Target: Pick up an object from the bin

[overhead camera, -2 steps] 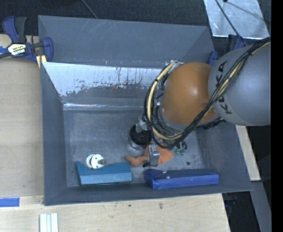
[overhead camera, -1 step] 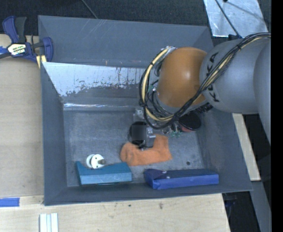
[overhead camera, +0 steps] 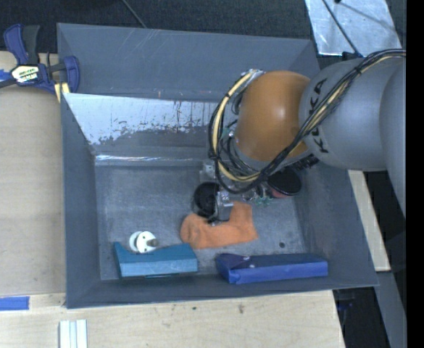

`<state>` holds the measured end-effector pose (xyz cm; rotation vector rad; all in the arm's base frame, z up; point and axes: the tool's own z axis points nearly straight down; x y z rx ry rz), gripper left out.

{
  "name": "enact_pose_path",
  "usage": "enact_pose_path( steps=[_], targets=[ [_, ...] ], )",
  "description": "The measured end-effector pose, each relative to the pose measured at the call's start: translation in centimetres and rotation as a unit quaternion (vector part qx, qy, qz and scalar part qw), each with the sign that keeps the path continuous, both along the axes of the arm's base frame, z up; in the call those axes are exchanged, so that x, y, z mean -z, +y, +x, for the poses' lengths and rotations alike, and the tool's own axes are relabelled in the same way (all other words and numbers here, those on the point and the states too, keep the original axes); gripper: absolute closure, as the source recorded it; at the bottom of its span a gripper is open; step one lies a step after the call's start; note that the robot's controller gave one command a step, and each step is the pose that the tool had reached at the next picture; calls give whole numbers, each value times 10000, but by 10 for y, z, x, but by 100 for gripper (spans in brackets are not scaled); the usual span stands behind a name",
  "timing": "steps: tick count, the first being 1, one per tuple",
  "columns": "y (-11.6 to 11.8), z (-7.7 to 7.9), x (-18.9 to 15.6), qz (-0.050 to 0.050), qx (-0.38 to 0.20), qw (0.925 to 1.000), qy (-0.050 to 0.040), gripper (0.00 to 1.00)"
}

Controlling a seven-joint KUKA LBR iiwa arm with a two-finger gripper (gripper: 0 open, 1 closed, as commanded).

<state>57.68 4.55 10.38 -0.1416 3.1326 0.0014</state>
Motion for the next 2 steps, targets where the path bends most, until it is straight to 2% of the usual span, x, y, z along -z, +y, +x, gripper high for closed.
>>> enact_pose_path(
  steps=[1, 2],
  targets=[
    [2, -6, -42, -8, -9, 10000, 58, 100],
    [5, 9, -26, 1, -86, 9999, -56, 100]
  ],
)
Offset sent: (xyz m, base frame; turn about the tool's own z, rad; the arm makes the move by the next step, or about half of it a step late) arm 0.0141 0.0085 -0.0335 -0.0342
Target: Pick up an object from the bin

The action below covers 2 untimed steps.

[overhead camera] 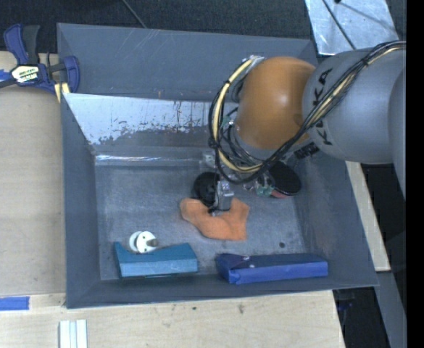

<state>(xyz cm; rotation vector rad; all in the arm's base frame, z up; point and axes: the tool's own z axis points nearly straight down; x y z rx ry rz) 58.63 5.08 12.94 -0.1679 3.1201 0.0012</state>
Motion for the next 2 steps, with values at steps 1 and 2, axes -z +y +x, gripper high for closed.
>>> enact_pose_path(
  steps=[1, 2],
  targets=[
    [-20, -16, 54, 11, -8, 10000, 24, 100],
    [-22, -15, 59, 6, -35, 10000, 56, 100]
  ],
)
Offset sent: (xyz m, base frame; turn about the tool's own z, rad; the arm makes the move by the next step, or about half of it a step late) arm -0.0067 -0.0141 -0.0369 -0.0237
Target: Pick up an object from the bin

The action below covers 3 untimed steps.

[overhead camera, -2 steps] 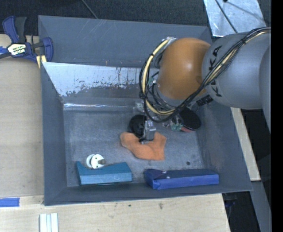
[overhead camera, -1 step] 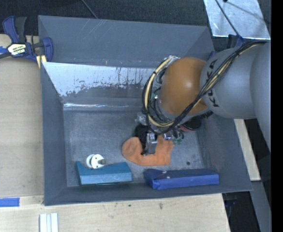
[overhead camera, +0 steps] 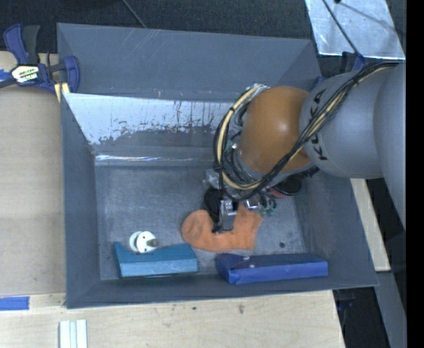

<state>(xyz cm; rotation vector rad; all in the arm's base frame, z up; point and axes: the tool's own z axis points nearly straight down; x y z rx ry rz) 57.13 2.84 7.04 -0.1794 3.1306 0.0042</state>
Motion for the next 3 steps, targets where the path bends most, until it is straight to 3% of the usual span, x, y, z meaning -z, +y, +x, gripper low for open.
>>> enact_pose_path(
  steps=[1, 2, 3],
  targets=[
    [-7, -8, -45, -14, -133, 9999, 53, 100],
    [-6, -6, -71, -16, -178, 9998, -43, 100],
    [-26, -20, -182, -16, -251, 9997, 10, 100]
  ],
)
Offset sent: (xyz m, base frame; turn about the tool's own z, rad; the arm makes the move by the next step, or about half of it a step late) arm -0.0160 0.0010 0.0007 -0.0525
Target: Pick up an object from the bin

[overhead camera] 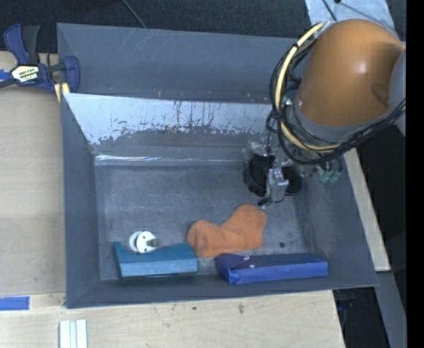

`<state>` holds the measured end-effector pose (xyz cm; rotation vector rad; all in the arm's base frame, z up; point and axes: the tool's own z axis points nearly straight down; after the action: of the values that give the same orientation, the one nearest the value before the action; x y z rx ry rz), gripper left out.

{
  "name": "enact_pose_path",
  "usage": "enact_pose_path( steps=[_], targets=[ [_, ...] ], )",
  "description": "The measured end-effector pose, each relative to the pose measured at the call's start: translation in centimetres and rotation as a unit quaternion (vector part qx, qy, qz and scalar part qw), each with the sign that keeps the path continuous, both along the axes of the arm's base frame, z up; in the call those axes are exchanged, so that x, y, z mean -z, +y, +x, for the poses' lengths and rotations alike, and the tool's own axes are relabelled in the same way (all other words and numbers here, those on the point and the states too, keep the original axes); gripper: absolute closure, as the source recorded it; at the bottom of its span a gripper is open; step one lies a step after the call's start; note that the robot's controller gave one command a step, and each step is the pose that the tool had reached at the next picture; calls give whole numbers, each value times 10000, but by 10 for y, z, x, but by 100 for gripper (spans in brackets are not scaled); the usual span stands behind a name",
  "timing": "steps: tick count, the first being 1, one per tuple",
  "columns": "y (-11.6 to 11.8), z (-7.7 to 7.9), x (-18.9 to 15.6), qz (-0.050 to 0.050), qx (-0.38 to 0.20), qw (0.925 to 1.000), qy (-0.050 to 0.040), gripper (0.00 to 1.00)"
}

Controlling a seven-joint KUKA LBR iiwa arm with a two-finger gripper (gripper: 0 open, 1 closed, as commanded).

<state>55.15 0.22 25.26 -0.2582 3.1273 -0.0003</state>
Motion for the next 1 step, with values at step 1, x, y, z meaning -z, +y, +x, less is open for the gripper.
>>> enact_pose_path(
  steps=[1],
  targets=[
    [0, 0, 0, 2, 4, 10000, 4, 0]
  ],
)
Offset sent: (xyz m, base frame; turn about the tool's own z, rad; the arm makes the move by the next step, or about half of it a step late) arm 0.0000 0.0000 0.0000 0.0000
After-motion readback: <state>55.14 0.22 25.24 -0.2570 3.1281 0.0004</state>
